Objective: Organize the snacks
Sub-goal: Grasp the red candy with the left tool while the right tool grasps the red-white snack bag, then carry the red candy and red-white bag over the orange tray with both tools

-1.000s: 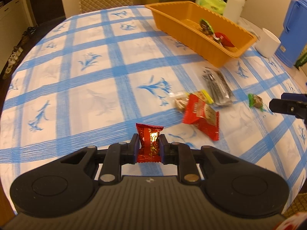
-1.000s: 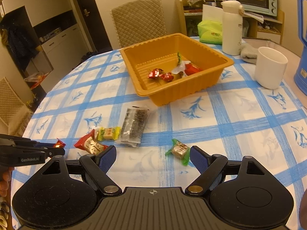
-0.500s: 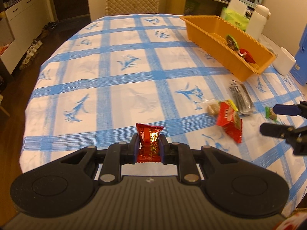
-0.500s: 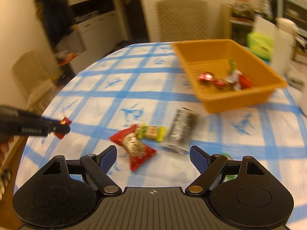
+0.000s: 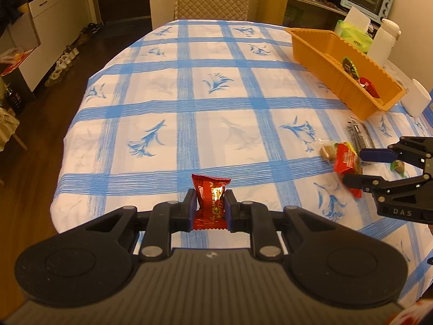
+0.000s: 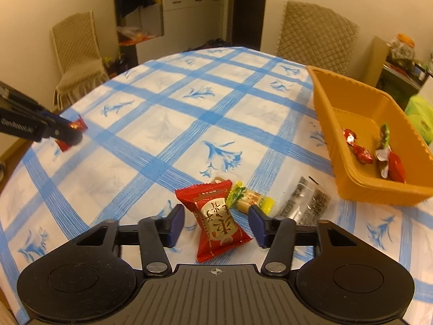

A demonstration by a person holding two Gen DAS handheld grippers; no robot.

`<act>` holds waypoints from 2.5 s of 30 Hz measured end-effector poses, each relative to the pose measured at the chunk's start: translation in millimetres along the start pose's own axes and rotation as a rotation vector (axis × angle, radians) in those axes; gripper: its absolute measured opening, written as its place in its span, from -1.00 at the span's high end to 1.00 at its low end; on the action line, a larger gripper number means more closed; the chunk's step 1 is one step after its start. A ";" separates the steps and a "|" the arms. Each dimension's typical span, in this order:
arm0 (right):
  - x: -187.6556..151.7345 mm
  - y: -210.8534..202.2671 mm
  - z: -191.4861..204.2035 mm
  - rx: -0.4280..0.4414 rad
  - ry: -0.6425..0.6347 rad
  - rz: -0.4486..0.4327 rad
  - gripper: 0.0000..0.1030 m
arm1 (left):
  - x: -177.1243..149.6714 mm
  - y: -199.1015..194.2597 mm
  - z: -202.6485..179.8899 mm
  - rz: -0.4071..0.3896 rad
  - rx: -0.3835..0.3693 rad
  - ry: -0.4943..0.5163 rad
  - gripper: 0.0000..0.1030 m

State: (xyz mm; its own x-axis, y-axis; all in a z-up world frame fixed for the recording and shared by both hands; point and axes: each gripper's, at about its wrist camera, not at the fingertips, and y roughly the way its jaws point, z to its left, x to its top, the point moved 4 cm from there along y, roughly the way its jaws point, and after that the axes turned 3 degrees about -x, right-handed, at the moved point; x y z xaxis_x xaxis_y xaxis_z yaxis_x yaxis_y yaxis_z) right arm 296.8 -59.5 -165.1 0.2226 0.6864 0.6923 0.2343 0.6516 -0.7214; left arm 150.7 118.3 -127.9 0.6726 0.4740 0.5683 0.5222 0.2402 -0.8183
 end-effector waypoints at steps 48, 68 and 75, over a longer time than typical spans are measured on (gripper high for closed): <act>5.2 -106.9 -99.3 -0.104 0.455 -0.094 0.56 | 79.6 5.6 -133.2 -0.078 -0.281 0.265 0.64; 61.8 -95.4 -184.0 -0.223 0.515 -0.201 0.56 | 197.7 47.3 -206.6 -0.217 -0.376 0.378 0.64; 89.1 -75.0 -214.5 -0.226 0.573 -0.228 0.56 | 234.3 71.1 -210.3 -0.229 -0.364 0.391 0.63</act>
State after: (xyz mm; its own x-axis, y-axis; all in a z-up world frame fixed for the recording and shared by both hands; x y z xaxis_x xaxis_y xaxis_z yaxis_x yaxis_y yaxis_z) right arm 502.0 -116.5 -45.9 0.5978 0.2180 0.7714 0.5143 0.6339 -0.5777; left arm 455.7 68.3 -34.8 0.6285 0.0792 0.7738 0.7776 -0.0400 -0.6275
